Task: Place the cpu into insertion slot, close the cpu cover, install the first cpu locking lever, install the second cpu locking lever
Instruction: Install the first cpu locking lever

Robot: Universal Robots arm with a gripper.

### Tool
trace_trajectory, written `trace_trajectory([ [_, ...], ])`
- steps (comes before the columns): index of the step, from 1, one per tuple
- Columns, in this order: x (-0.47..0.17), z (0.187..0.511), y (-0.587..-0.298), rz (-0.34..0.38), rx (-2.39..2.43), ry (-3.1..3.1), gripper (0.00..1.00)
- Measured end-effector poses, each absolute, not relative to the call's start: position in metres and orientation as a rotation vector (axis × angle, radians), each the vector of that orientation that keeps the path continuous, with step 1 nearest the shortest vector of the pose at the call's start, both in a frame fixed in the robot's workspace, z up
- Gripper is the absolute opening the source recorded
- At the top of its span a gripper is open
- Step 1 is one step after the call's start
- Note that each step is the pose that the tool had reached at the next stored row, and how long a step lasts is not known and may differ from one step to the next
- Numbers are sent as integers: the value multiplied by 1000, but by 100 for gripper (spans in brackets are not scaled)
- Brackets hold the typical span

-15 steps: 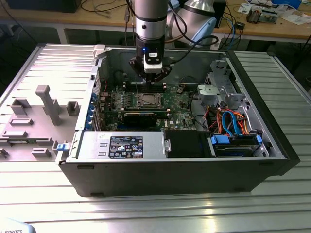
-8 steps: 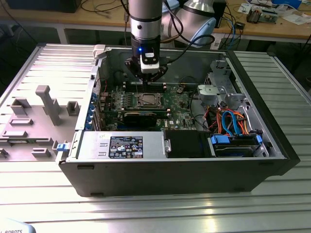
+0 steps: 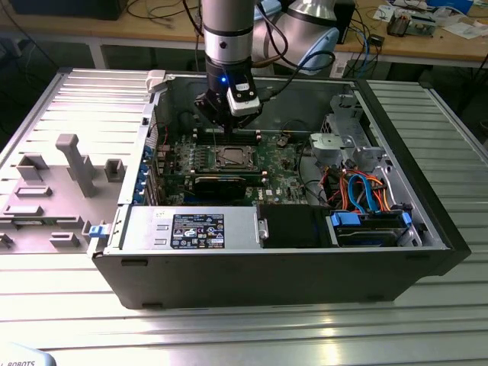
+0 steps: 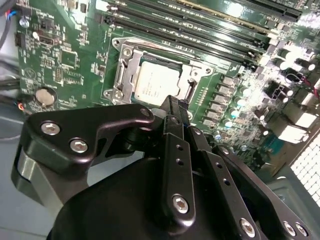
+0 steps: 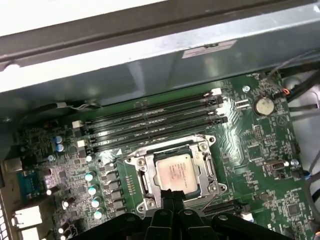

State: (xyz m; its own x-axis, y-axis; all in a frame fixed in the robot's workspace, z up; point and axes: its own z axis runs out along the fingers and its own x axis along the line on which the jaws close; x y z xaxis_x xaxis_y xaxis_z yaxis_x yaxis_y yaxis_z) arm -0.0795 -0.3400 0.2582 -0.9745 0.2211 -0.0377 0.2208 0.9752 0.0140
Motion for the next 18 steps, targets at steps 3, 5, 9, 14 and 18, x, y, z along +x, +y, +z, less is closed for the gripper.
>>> trace_trajectory([
  [3, -88, 258, -340, 15, 341, 3083, 11],
  [5, -92, 258, -340, 15, 341, 3082, 11],
  [9, -93, 258, -340, 16, 323, 3083, 11],
  [14, -93, 258, -340, 17, 244, 3091, 11],
  [18, -93, 258, -340, 19, 131, 3098, 11],
])
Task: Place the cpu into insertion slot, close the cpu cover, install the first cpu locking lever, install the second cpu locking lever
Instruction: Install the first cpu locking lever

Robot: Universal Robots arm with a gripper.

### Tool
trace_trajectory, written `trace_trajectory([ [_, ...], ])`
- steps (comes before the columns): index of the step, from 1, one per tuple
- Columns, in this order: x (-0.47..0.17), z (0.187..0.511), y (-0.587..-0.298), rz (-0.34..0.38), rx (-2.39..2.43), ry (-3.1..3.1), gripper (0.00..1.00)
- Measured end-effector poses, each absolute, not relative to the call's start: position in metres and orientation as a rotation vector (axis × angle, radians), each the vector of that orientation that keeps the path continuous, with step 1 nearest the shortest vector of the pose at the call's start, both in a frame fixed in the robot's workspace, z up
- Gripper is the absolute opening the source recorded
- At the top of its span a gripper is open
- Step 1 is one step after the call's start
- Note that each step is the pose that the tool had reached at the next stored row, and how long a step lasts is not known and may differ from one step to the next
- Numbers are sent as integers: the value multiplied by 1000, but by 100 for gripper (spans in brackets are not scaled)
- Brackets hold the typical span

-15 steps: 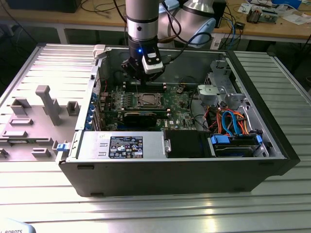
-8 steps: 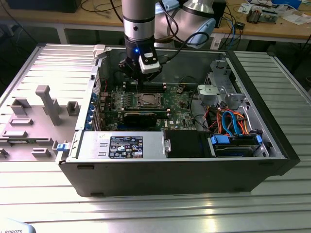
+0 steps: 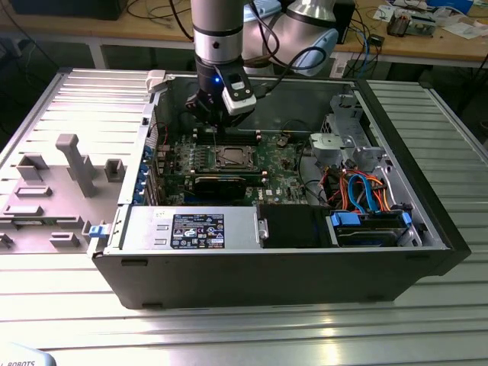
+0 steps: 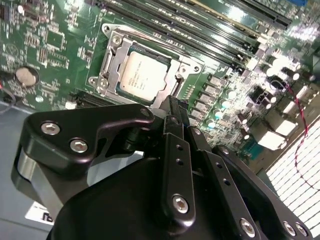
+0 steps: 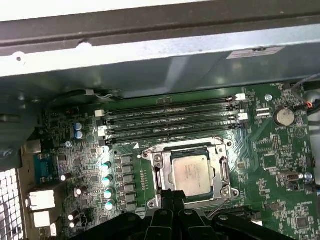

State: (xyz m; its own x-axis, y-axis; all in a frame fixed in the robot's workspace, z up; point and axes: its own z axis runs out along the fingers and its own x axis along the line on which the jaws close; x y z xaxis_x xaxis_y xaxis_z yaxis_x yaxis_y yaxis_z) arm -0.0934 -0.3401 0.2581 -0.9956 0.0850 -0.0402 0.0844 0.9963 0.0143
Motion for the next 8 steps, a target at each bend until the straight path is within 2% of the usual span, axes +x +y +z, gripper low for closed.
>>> trace_trajectory([
  [8, -104, 258, -340, 23, -12, 3101, 11],
])
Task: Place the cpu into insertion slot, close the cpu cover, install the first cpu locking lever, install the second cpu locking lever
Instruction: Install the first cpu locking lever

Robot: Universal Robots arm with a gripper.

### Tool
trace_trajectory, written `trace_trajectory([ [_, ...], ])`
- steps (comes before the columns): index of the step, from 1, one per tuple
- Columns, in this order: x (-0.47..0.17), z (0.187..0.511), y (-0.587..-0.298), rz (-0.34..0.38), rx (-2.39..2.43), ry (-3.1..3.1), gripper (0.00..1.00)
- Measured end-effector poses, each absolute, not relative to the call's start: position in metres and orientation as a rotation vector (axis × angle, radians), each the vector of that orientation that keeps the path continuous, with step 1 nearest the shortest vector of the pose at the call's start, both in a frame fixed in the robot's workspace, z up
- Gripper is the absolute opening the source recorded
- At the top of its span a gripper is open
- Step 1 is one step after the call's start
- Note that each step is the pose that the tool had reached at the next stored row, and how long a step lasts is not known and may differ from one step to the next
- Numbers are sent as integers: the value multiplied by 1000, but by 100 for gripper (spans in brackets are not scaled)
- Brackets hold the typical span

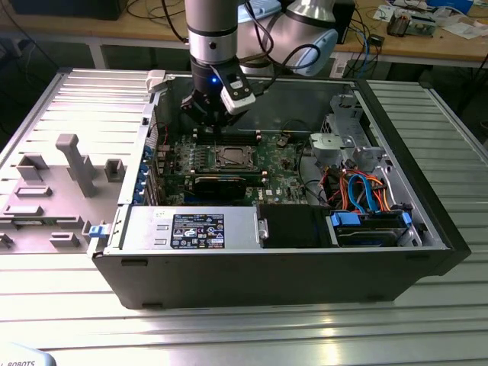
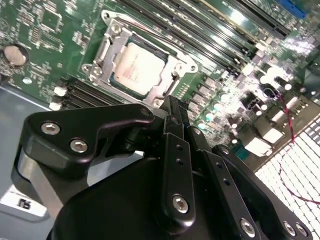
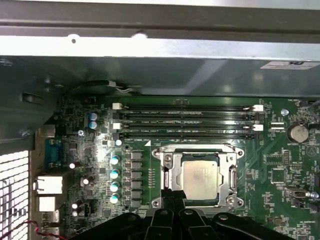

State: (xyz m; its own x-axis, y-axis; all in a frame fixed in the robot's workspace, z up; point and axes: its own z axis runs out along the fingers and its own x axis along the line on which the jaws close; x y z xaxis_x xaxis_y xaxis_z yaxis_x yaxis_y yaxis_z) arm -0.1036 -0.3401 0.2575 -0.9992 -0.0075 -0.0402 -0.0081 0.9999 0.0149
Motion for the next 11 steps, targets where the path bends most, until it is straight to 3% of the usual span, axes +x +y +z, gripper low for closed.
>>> trace_trajectory([
  [11, -110, 257, -340, 24, -14, 3101, 11],
])
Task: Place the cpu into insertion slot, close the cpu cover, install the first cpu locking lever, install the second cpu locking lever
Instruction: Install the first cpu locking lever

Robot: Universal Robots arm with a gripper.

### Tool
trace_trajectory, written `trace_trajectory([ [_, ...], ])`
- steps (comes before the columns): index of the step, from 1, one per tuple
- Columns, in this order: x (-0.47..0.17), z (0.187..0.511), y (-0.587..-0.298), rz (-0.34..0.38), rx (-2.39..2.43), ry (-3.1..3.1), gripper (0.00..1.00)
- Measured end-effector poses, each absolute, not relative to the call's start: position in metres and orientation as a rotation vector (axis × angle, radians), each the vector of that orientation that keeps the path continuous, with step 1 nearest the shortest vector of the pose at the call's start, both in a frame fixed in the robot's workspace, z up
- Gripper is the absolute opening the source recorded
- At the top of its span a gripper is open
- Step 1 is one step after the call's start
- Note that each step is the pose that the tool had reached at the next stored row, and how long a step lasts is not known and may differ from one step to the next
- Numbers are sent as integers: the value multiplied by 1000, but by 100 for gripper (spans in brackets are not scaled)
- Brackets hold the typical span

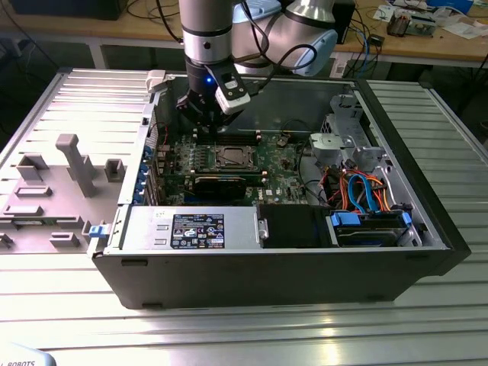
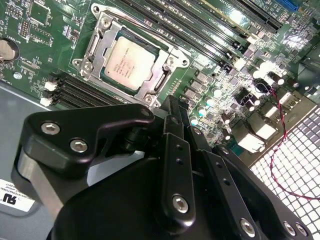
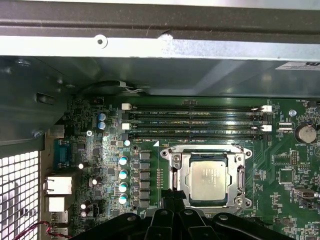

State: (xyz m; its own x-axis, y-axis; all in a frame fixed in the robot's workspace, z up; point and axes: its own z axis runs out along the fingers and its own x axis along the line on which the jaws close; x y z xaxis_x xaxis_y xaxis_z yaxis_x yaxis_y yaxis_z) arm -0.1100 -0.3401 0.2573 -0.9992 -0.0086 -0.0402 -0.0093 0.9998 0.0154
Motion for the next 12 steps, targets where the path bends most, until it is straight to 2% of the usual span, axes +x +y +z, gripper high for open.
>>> trace_trajectory([
  [12, -117, 257, -340, 24, -14, 3101, 11],
])
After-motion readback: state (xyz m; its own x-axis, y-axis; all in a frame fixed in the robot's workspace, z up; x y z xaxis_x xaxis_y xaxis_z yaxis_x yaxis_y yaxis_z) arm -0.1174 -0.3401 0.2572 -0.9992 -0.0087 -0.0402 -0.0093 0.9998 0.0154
